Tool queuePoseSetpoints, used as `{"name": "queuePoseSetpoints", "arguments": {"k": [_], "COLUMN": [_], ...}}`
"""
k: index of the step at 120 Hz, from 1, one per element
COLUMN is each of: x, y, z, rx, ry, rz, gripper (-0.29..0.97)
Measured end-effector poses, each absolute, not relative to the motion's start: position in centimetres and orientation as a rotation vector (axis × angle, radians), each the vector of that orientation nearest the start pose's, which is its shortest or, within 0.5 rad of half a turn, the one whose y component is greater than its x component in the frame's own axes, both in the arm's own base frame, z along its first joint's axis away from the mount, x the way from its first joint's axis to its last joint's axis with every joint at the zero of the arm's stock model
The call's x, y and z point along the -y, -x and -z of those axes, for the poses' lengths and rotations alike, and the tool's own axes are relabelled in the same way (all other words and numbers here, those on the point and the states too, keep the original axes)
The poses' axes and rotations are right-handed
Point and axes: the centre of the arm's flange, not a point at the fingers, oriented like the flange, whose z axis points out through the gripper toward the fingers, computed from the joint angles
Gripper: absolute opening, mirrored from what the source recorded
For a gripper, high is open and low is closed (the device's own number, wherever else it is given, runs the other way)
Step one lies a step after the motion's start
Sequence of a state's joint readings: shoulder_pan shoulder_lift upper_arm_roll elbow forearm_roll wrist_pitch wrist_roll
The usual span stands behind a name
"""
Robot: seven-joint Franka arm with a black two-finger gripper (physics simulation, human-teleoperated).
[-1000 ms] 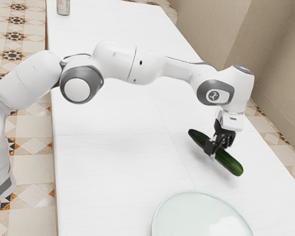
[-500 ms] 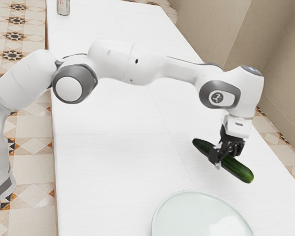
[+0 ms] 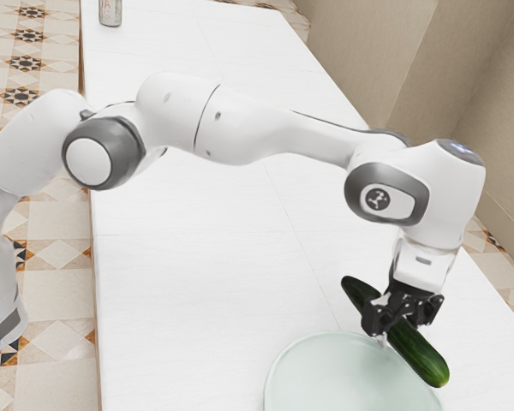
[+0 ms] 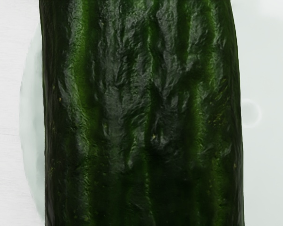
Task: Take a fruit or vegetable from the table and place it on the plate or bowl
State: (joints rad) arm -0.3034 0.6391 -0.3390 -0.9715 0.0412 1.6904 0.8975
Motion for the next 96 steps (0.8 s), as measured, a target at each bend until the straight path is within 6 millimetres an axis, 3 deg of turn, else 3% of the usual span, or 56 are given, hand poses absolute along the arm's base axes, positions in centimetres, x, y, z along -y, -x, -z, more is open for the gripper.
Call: {"name": "queuePoseSetpoints", "arguments": {"k": [26, 58, 76, 87, 96], "x": [42.2, 43.8, 44.8, 44.7, 44.7], "y": [-60.1, -59.0, -58.2, -58.1, -57.7], "z": [-51.9, -51.7, -51.7, -51.8, -53.2], "rx": [-2.264, -2.246, -2.231, -2.218, -2.211], "ry": [2.375, 2.399, 2.377, 2.389, 2.390], "rz": [0.191, 0.176, 0.166, 0.165, 0.198], "gripper": [0.17, 0.18, 0.49, 0.58, 0.62]}}
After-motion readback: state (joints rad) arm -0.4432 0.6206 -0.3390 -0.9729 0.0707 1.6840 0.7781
